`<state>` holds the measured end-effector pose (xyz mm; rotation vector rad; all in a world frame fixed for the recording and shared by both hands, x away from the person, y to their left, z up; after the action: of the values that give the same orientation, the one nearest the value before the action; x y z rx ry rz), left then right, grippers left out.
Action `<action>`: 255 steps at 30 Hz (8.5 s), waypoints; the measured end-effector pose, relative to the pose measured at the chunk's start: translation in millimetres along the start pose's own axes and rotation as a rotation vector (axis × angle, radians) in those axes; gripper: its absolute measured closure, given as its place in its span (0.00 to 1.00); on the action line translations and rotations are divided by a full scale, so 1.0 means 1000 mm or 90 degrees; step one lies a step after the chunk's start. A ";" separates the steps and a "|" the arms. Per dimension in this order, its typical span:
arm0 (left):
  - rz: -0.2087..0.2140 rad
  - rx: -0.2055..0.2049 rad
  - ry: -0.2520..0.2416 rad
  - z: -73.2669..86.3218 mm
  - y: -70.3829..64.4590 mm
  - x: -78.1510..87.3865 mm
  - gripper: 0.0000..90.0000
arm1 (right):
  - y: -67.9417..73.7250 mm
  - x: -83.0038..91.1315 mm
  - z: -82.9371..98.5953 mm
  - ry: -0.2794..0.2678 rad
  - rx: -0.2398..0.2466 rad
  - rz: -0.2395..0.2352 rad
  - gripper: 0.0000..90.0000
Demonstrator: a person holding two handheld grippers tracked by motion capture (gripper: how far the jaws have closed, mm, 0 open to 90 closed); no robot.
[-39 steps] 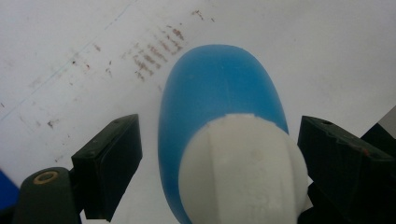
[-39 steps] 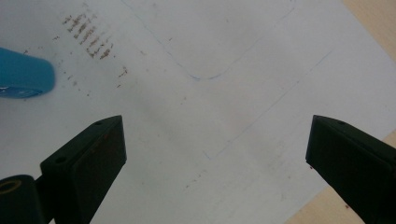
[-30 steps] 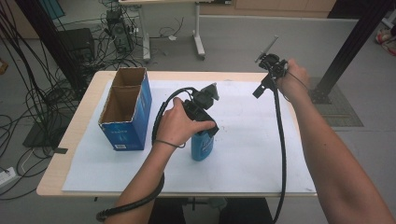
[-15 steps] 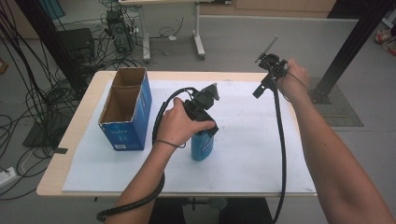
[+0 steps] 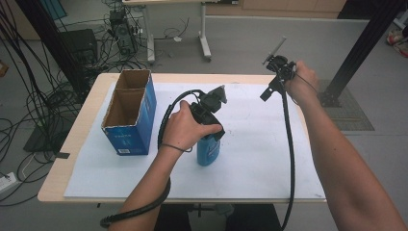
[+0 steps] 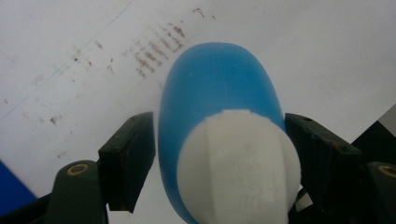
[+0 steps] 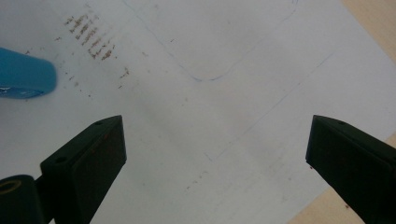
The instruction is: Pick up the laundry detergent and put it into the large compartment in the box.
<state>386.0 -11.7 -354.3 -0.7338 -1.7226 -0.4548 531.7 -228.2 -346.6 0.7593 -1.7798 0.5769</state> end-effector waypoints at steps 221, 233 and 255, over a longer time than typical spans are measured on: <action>-0.017 -0.049 -0.049 -0.051 -0.028 0.162 0.42 | 0.003 0.007 0.003 0.000 -0.003 0.007 0.05; -0.015 -0.051 -0.062 -0.063 -0.034 0.185 0.42 | 0.003 0.008 0.003 -0.001 -0.003 0.007 0.05; -0.027 0.002 -0.062 -0.063 -0.001 0.192 0.42 | 0.003 0.009 0.006 -0.004 -0.009 0.005 0.05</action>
<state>401.0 -7.1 -153.2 -0.7283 -1.8329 -0.4525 523.8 -232.8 -339.8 0.7463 -1.7917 0.5667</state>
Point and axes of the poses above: each handheld gripper's, and its own axes: x roughly backward along the jaws, z roughly out of its underside, y roughly to its left, the point moved 8 cm from there along -x, roughly forward along the jaws, and after that the axes turned 3 degrees about z, right-handed, at the moved point
